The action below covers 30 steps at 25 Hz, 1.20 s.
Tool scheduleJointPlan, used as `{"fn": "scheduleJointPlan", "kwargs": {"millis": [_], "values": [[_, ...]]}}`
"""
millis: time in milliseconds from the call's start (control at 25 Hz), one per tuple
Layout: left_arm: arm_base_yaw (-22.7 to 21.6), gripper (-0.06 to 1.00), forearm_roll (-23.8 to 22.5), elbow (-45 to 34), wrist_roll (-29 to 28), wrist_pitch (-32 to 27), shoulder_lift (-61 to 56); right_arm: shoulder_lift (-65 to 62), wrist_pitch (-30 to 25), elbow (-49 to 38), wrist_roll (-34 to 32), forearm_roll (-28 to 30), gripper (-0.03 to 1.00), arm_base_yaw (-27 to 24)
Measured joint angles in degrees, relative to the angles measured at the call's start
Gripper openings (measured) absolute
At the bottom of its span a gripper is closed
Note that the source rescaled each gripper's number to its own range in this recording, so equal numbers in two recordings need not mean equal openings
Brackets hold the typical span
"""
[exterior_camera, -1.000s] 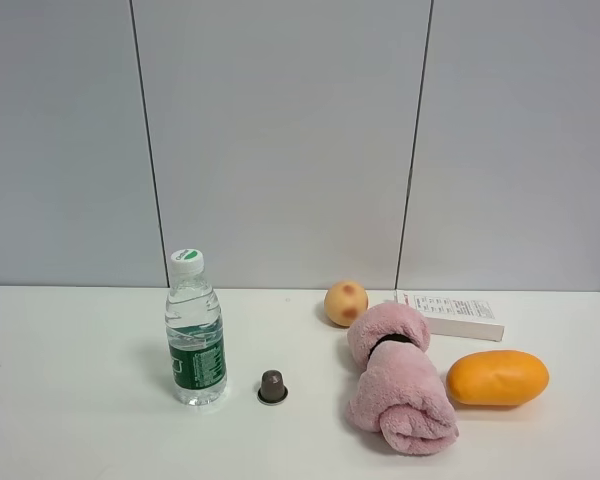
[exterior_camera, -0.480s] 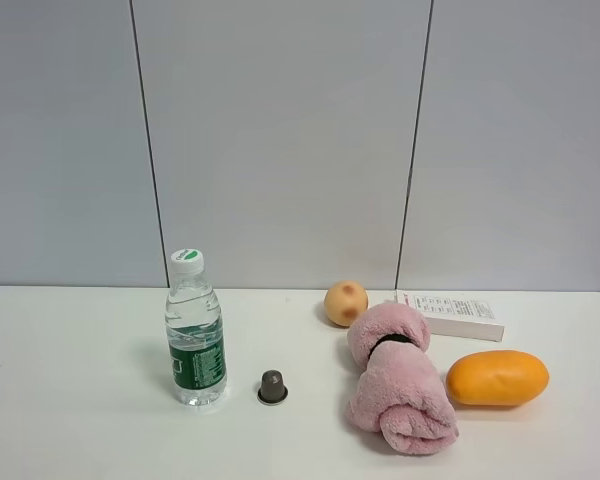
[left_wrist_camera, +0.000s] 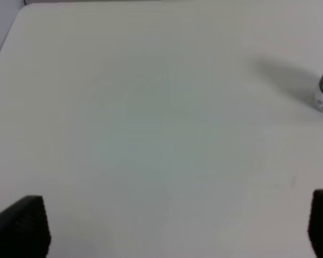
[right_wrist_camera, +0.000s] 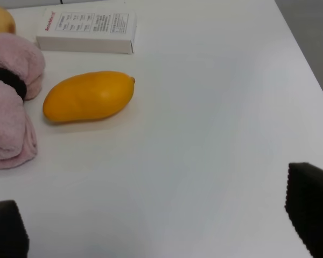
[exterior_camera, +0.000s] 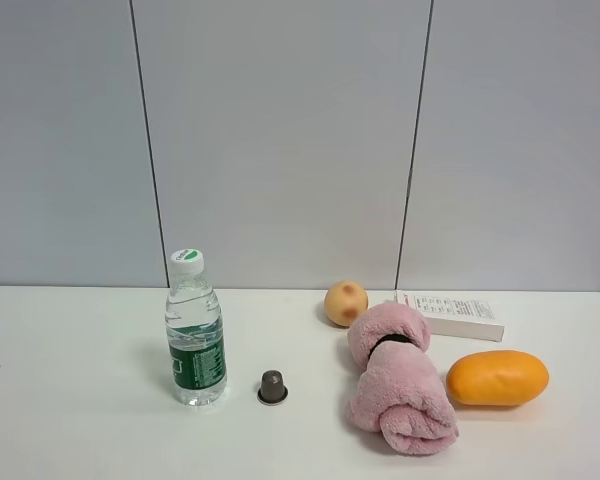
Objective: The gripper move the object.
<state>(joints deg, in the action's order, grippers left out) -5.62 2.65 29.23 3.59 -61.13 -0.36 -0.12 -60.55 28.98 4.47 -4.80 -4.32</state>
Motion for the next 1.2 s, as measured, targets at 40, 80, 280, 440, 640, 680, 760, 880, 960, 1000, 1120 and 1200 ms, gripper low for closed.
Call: {"fn": "scheduleJointPlan", "kwargs": {"millis": [40,80,280,440,640,680,760,880,960,1000,1120,1200], "values": [[0.0,1.0,0.0,0.0,0.1,0.1,0.0,0.0,0.0,0.0,0.0,0.0,1.0,0.0],[0.0,1.0,0.0,0.0,0.1,0.3,0.0,0.0,0.0,0.0,0.0,0.0,1.0,0.0],[0.0,1.0,0.1,0.0,0.1,0.4,0.0,0.0,0.0,0.0,0.0,0.0,1.0,0.0],[0.0,1.0,0.1,0.0,0.3,0.4,0.0,0.0,0.0,0.0,0.0,0.0,1.0,0.0],[0.0,1.0,0.1,0.0,0.3,0.4,0.0,0.0,0.0,0.0,0.0,0.0,1.0,0.0],[0.0,1.0,0.1,0.0,0.3,0.4,0.0,0.0,0.0,0.0,0.0,0.0,1.0,0.0],[0.0,1.0,0.1,0.0,0.3,0.4,0.0,0.0,0.0,0.0,0.0,0.0,1.0,0.0],[0.0,1.0,0.1,0.0,0.3,0.4,0.0,0.0,0.0,0.0,0.0,0.0,1.0,0.0],[0.0,1.0,0.1,0.0,0.3,0.4,0.0,0.0,0.0,0.0,0.0,0.0,1.0,0.0],[0.0,1.0,0.1,0.0,0.3,0.4,0.0,0.0,0.0,0.0,0.0,0.0,1.0,0.0],[0.0,1.0,0.1,0.0,0.3,0.4,0.0,0.0,0.0,0.0,0.0,0.0,1.0,0.0],[0.0,1.0,0.1,0.0,0.3,0.4,0.0,0.0,0.0,0.0,0.0,0.0,1.0,0.0]]}}
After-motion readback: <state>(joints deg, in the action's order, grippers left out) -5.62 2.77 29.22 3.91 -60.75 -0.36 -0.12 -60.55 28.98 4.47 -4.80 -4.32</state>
